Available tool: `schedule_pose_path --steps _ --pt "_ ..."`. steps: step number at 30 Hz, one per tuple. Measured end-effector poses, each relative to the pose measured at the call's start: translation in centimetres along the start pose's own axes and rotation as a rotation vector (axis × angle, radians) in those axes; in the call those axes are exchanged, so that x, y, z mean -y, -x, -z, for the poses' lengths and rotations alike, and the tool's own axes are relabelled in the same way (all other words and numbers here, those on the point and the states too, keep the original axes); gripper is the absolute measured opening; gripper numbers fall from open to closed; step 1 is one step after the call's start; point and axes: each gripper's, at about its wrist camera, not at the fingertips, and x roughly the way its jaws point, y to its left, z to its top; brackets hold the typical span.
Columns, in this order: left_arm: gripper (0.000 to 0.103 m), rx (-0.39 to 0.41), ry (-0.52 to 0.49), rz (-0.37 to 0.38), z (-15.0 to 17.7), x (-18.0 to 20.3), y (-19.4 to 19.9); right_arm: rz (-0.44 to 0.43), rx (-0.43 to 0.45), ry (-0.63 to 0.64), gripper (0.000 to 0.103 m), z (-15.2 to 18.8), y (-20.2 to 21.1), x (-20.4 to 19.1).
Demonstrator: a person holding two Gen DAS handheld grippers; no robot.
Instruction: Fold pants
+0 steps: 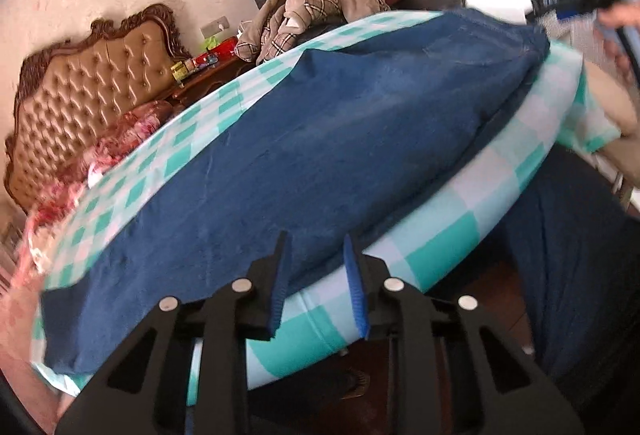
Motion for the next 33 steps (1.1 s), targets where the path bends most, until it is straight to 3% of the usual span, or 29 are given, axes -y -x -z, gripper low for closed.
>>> schedule_pose_path --steps 5,7,10,11,15,20,24,26,27,28,31,33 --pt "0.024 -0.032 -0.069 -0.040 0.5 -0.2 -1.2 -0.228 0.034 0.249 0.074 1.0 3.5 -8.5" --pt "0.024 -0.050 -0.066 -0.034 0.6 -0.3 -1.6 -0.316 0.014 0.358 0.075 2.4 4.4 -12.9" --pt "0.024 -0.059 -0.141 -0.052 1.0 0.4 -1.8 -0.415 -0.036 0.459 0.075 4.2 4.6 -18.3" --pt "0.024 -0.061 -0.137 -0.050 1.1 0.3 -1.9 -0.425 -0.047 0.486 0.075 4.7 4.6 -19.8" --pt "0.002 -0.062 -0.105 -0.052 1.1 0.3 -1.8 -0.450 -0.110 0.558 0.075 6.5 4.3 -23.7" --pt "0.002 -0.038 -0.083 -0.024 0.8 -0.4 -0.6 -0.431 -0.179 0.599 0.075 8.3 4.1 -24.6" --pt "0.002 -0.064 -0.088 -0.004 1.3 -0.3 -1.2 -0.422 -0.206 0.601 0.075 8.8 3.7 -24.6" --pt "0.013 -0.066 -0.063 0.017 1.5 -0.4 -1.0 -0.421 -0.214 0.594 0.076 8.9 3.5 -24.6" --pt "0.030 -0.058 -0.030 0.050 1.4 -0.7 -0.6 -0.423 -0.218 0.591 0.076 8.9 3.4 -24.5" --pt "0.036 -0.036 0.013 0.080 1.3 -1.3 0.1 -0.425 -0.222 0.590 0.076 9.0 3.5 -24.5" --pt "0.039 0.043 0.208 0.129 0.5 -4.7 1.8 -0.418 -0.222 0.591 0.078 9.0 3.5 -24.6" --pt "0.039 0.046 0.322 0.123 0.2 -6.9 1.3 -0.412 -0.219 0.590 0.079 9.0 3.4 -24.6"
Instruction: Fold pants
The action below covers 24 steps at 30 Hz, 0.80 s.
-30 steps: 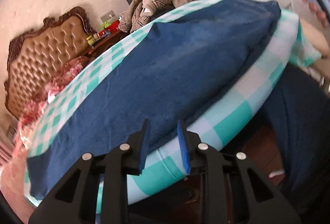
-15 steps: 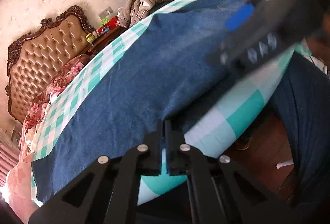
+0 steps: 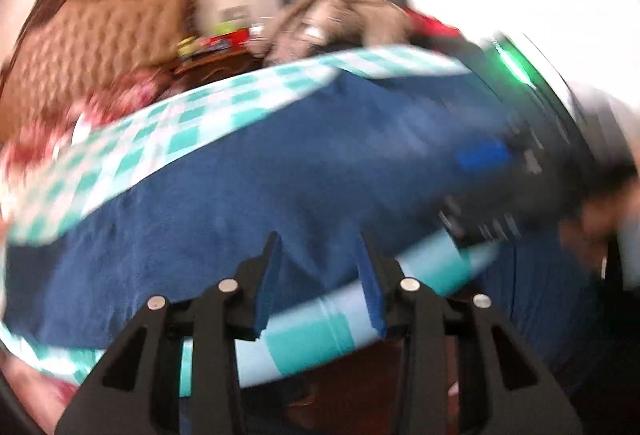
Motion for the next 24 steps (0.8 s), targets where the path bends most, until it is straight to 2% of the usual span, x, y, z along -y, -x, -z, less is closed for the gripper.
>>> schedule_pose_path --steps 2,4,5,7,9,10,11,12,14,15,17,20,21,23,24 --pt "0.039 -0.012 0.134 -0.007 -0.9 -2.4 -1.1 -0.008 -0.004 -0.009 0.080 -0.1 -0.1 0.2" --pt "0.039 -0.042 0.287 0.044 -1.0 -4.7 -2.4 -0.011 -0.008 -0.013 0.081 -0.1 -0.2 0.3" --pt "0.041 -0.071 0.329 0.044 -0.9 -5.4 -3.2 -0.007 -0.009 -0.011 0.082 0.0 -0.2 0.3" --pt "0.050 -0.116 0.359 0.004 -0.6 -6.1 -4.2 0.001 -0.010 -0.011 0.086 0.0 -0.2 0.4" --pt "0.068 -0.175 0.375 -0.045 0.0 -6.6 -5.2 -0.001 -0.014 -0.021 0.088 0.0 -0.4 0.6" --pt "0.069 -0.181 0.376 -0.060 0.3 -6.8 -5.3 -0.007 -0.018 -0.026 0.088 0.0 -0.4 0.7" --pt "0.082 -0.184 0.359 -0.082 0.4 -6.8 -5.1 -0.017 -0.022 -0.028 0.089 0.0 -0.4 0.9" --pt "0.091 -0.207 0.349 -0.151 0.4 -7.3 -5.4 -0.020 -0.028 -0.023 0.089 0.0 -0.4 1.0" --pt "0.094 -0.259 0.321 -0.295 0.7 -7.8 -5.6 -0.014 -0.041 -0.009 0.089 -0.3 -0.1 1.2" --pt "0.095 -0.257 0.315 -0.286 0.8 -8.2 -5.4 -0.012 -0.019 -0.014 0.089 -0.6 0.5 1.4" --pt "0.095 -0.171 0.282 -0.236 1.3 -8.6 -4.0 -0.055 0.091 -0.020 0.089 -2.1 2.7 1.6" --pt "0.095 -0.180 0.272 -0.204 1.8 -9.8 -3.8 -0.075 0.189 0.018 0.092 -5.5 3.9 0.7" --pt "0.095 -0.175 0.279 -0.190 1.7 -10.0 -3.7 -0.086 0.195 0.027 0.092 -6.6 3.6 0.4" --pt "0.095 -0.169 0.299 -0.122 1.8 -10.6 -3.4 -0.171 0.180 0.035 0.092 -9.1 2.3 -0.2" --pt "0.090 -0.177 0.305 -0.105 1.6 -10.9 -3.8 -0.192 0.173 0.031 0.092 -10.2 1.6 -0.5"
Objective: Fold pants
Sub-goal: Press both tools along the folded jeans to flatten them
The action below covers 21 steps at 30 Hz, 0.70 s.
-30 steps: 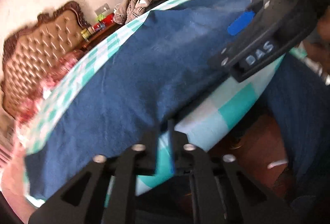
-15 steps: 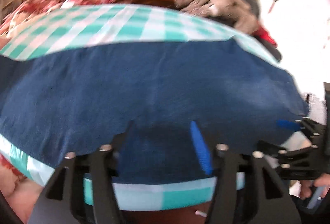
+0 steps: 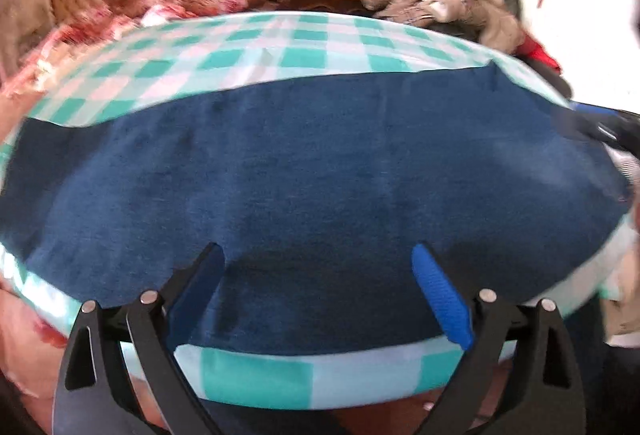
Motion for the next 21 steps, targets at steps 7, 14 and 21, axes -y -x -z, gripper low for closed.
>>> schedule_pose_path --steps 7,14,21 --pt "0.053 -0.004 -0.004 -0.064 -0.6 -1.7 -0.3 -0.047 -0.032 0.077 0.092 -5.4 -8.0 -5.4" --pt "0.053 -0.013 0.114 -0.223 -0.2 -11.6 1.4 0.113 -0.094 0.101 0.086 -6.7 -13.9 -6.5" --pt "0.053 0.101 0.468 -0.254 1.6 -24.2 6.5 0.124 -0.095 0.086 0.089 -6.0 -14.9 -6.1"
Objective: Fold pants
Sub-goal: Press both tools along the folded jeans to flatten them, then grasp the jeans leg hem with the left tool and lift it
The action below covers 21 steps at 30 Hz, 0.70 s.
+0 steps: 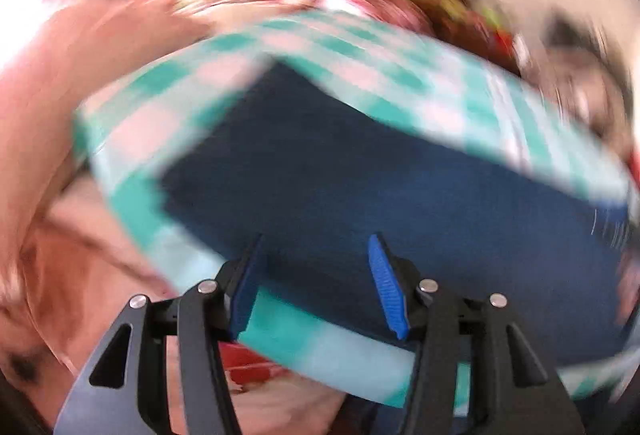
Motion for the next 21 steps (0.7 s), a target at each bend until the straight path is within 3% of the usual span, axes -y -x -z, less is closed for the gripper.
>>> schedule_pose_path --steps 2,4,8,11,15,21 --pt "0.053 0.040 0.196 0.126 -0.4 -4.5 1.2 -0.001 0.003 -0.003 0.090 0.1 0.0 0.1" --pt "0.052 0.057 0.285 0.183 -0.2 -6.9 1.6 0.001 0.007 -0.005 0.091 0.2 0.1 0.0" --pt "0.052 0.007 0.532 0.379 1.2 -10.7 0.2 0.002 0.010 -0.008 0.091 0.2 0.1 0.0" --pt "0.051 -0.007 0.658 0.440 2.1 -12.0 -0.9 0.003 0.009 -0.008 0.091 0.2 0.1 0.0" --pt "0.051 -0.008 0.783 0.508 2.3 -13.4 -1.9 0.002 0.009 -0.007 0.091 0.2 0.1 0.0" --pt "0.048 0.002 0.784 0.518 1.5 -14.3 -2.6 0.001 0.004 -0.007 0.091 0.1 0.0 0.0"
